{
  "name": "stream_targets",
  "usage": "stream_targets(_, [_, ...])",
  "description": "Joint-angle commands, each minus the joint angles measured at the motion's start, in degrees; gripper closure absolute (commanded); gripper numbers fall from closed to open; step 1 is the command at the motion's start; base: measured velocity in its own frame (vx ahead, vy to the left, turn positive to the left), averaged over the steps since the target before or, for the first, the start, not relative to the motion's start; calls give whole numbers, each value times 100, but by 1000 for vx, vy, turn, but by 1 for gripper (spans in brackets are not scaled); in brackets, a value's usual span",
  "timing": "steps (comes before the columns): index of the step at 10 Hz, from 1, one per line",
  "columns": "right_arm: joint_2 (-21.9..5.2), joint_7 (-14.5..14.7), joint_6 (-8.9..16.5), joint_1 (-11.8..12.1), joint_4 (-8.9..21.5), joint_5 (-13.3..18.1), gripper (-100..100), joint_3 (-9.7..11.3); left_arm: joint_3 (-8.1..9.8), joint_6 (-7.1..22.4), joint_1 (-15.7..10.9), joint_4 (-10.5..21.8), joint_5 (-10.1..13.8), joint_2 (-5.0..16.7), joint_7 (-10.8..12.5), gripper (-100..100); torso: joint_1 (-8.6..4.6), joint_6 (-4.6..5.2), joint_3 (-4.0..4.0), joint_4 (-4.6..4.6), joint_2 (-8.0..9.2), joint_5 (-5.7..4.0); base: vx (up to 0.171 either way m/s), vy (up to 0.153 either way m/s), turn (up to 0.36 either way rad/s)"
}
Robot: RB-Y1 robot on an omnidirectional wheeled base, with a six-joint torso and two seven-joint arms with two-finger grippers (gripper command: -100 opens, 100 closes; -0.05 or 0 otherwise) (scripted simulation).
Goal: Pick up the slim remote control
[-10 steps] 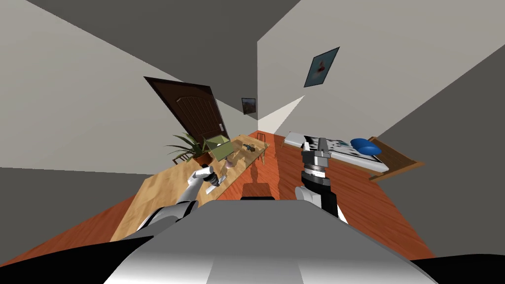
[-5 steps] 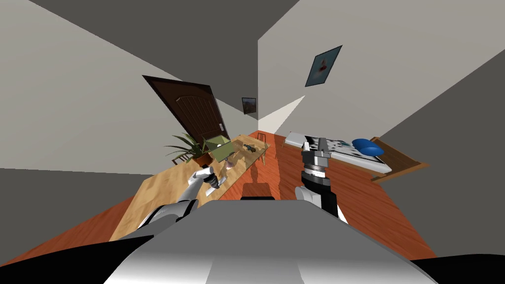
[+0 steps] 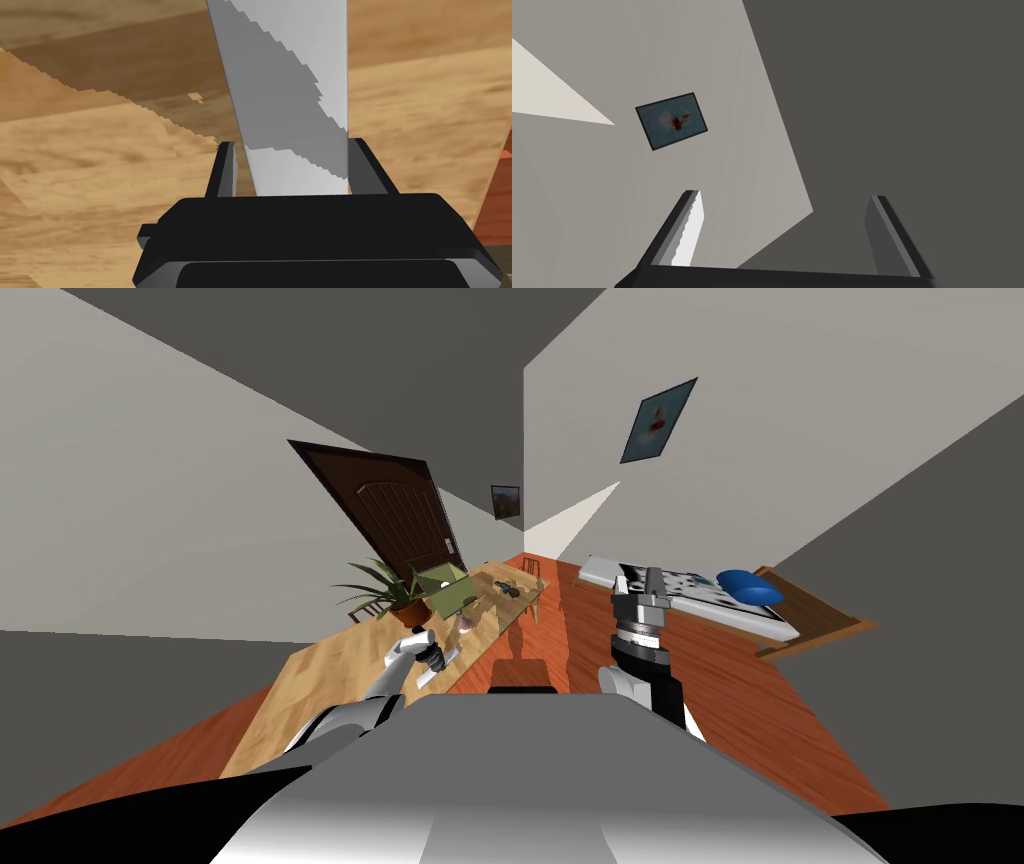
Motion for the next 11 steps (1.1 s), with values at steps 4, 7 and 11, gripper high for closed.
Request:
stream_targets(4, [0, 0, 0, 0, 0, 0, 0, 0, 3, 3, 0, 1, 1, 1, 6, 100, 5, 3, -2, -1, -3, 2, 0, 0, 0])
stream_targets(7, [0, 0, 0, 0, 0, 0, 0, 0, 16, 237, -9, -224, 47, 100, 51, 100, 0, 3, 2, 2, 2, -2, -15, -9, -6])
stream_targets(11, [0, 0, 0, 0, 0, 0, 0, 0, 27, 356, -32, -302, 83, 164, 59, 0, -2, 0, 6, 3, 9, -2, -22, -11, -2])
